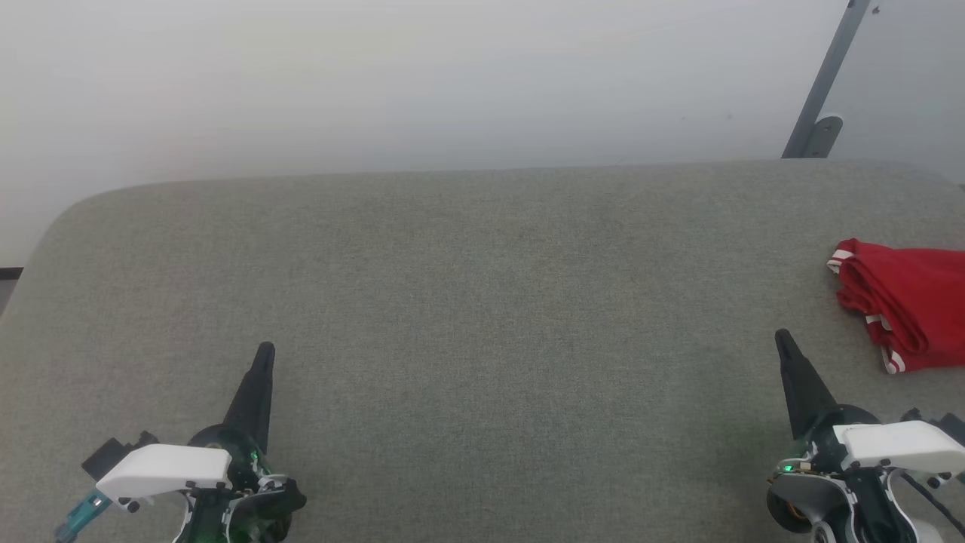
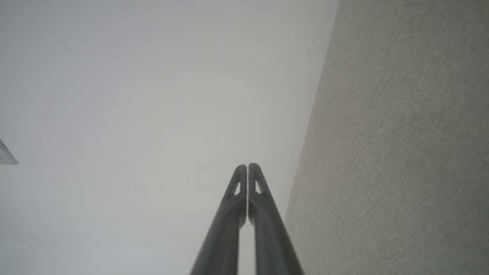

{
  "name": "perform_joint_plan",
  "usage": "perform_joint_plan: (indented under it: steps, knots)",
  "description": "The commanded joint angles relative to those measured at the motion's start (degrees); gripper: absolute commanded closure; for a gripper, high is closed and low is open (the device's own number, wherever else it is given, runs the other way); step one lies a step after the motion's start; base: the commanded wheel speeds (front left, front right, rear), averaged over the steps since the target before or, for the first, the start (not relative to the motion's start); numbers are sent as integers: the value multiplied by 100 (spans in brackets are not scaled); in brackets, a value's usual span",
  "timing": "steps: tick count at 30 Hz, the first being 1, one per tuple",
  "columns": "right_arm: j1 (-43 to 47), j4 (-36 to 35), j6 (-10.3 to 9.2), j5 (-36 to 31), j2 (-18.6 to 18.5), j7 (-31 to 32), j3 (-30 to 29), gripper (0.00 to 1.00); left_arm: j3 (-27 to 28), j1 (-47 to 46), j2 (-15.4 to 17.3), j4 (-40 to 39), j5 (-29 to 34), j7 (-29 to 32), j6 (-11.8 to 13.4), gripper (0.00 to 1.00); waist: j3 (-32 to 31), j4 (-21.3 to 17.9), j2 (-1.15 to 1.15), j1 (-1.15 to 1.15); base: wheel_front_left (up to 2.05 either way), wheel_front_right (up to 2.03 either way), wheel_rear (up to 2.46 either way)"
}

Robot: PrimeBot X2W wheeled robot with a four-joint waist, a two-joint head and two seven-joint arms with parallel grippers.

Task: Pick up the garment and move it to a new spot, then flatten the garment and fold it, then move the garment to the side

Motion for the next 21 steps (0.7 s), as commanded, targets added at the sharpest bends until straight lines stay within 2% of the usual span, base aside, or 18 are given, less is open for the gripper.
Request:
perform_joint_plan:
  steps: [1,21]
  knots:
    - [-36,4,2,24,20,8,-2,100,26,-59,-8,-1,1,31,-16,100,0,0,0,0,0,0,0]
    - [-35,2,2,25,19,6,1,100,34,-60,-15,-1,13,27,-16,100,0,0,0,0,0,0,0]
